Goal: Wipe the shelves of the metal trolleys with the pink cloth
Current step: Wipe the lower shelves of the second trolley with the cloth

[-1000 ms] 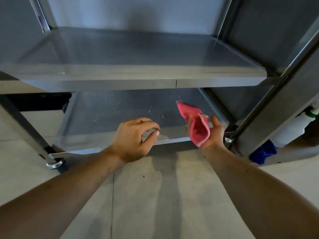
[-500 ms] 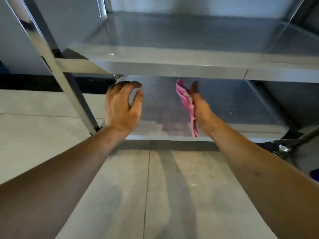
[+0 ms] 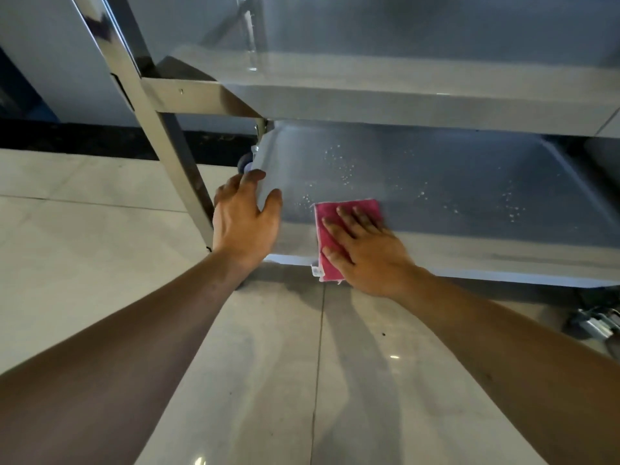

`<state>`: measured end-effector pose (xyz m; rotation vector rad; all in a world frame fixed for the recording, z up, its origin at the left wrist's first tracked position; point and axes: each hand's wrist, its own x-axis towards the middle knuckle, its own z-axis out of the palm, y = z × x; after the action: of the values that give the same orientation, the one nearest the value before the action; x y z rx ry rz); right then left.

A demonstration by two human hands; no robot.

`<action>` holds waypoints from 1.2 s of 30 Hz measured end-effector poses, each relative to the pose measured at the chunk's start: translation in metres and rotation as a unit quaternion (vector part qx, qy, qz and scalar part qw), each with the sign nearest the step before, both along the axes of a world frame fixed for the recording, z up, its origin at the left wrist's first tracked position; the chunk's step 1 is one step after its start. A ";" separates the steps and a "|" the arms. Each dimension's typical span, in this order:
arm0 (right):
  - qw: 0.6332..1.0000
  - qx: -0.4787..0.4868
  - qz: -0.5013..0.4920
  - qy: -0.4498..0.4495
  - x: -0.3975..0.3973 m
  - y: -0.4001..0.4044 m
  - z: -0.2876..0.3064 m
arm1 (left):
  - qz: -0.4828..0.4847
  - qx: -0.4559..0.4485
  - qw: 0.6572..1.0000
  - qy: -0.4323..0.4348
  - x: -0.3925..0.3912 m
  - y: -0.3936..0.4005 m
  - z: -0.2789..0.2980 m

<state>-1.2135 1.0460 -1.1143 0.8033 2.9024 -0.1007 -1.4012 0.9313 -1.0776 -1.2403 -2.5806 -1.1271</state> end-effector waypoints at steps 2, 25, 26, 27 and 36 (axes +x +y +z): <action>1.000 0.010 0.014 0.006 -0.016 -0.009 0.000 | 0.003 -0.011 1.000 -0.013 -0.002 0.000 -0.009; 0.998 0.001 -0.053 0.045 -0.184 0.077 0.001 | 0.016 0.066 0.995 -0.068 -0.010 0.024 -0.031; 0.998 0.003 -0.049 0.045 -0.183 0.081 0.002 | 0.010 0.054 0.997 -0.057 -0.009 0.025 -0.033; 0.998 0.004 -0.044 0.043 -0.182 0.084 0.003 | 0.004 0.044 0.998 -0.045 -0.007 0.027 -0.035; 0.988 -0.020 -0.148 0.045 -0.134 0.145 0.001 | -0.052 -0.072 0.992 0.086 0.006 0.037 -0.047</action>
<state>-1.3476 1.1912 -1.1134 1.2464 2.8294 -0.2267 -1.3955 0.9684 -1.1243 -1.4467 -2.5311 -0.8196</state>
